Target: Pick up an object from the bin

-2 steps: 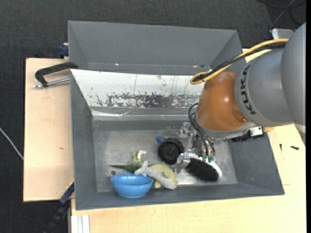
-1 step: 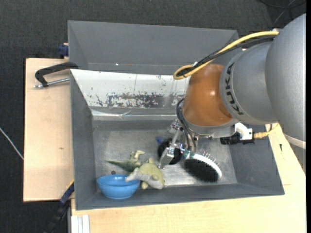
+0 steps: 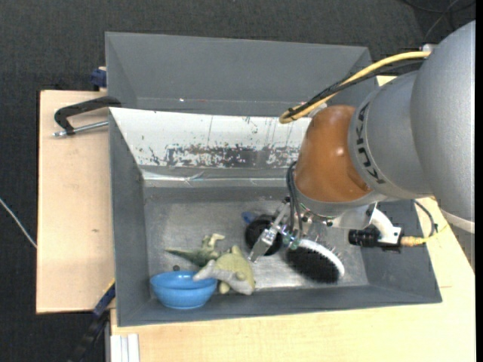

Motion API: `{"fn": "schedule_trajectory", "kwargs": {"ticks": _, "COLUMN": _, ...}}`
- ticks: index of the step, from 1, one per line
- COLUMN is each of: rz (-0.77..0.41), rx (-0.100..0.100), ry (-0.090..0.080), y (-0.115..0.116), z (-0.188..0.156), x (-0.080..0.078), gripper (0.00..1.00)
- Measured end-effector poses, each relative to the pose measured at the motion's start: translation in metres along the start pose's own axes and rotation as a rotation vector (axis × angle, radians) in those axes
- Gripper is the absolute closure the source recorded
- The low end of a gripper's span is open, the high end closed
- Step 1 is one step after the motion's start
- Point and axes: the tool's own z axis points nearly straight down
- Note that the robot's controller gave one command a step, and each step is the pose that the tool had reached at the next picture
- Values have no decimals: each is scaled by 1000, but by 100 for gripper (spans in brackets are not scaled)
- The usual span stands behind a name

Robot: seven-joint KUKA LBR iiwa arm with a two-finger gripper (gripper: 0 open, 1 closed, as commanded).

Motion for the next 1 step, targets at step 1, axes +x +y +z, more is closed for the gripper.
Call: {"fn": "schedule_trajectory", "kwargs": {"ticks": 1, "rz": 175, "rx": -3, "ry": -2, "y": -2, "z": 28, "x": -2, "gripper": 0}}
